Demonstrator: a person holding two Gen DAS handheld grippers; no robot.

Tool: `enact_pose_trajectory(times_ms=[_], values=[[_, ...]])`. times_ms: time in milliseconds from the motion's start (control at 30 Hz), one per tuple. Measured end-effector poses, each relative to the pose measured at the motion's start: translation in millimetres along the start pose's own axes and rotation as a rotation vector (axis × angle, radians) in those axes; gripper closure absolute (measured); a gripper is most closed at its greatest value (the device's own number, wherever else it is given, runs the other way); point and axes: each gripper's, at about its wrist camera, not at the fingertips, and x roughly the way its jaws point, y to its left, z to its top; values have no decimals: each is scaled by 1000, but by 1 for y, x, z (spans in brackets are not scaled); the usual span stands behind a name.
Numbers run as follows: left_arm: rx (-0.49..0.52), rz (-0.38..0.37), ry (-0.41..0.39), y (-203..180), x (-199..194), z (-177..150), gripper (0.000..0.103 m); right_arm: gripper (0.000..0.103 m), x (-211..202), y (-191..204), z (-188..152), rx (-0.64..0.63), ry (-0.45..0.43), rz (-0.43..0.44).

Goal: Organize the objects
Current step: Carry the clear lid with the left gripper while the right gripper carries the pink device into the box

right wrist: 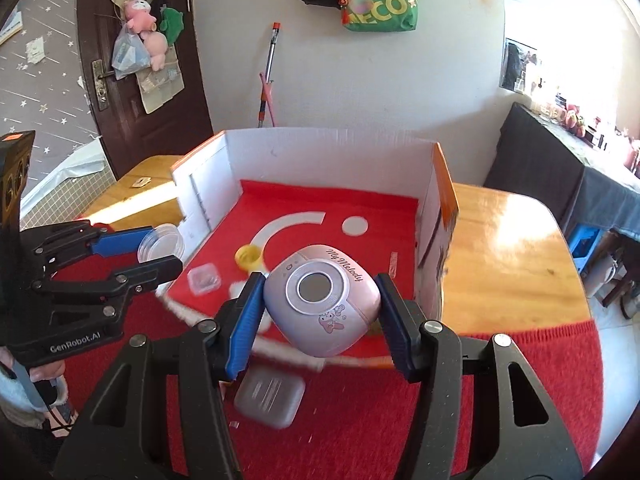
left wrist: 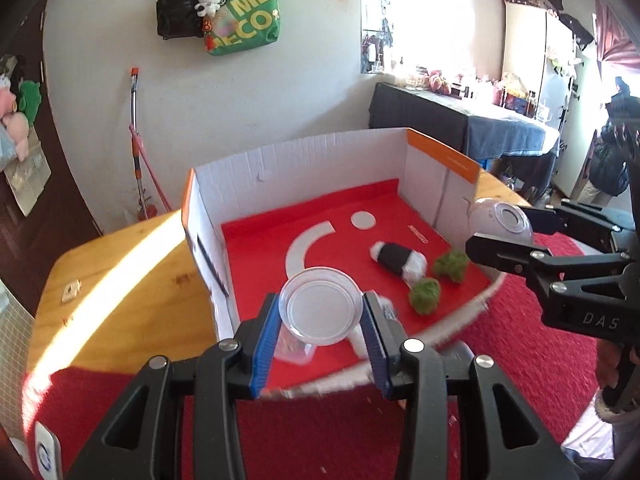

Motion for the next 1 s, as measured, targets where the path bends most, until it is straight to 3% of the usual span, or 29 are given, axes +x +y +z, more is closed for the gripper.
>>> enact_pose_trajectory(times_ms=[67,200,467,733,1000], values=[[19,26,14,1,12,14,61,50,15,-3,15,-10,21,-25],[21,3,69,5,35,33,61,50,45,-8,34,-25,68,-68],[25,7,151,13,76,48,61,50,95,-22,54,-14,176,-129],[19,25,213,16,106,49,61,50,109,-20,64,-27,212,-165],[1,29,220,23,113,53,61,50,118,-15,75,-28,234,-159]])
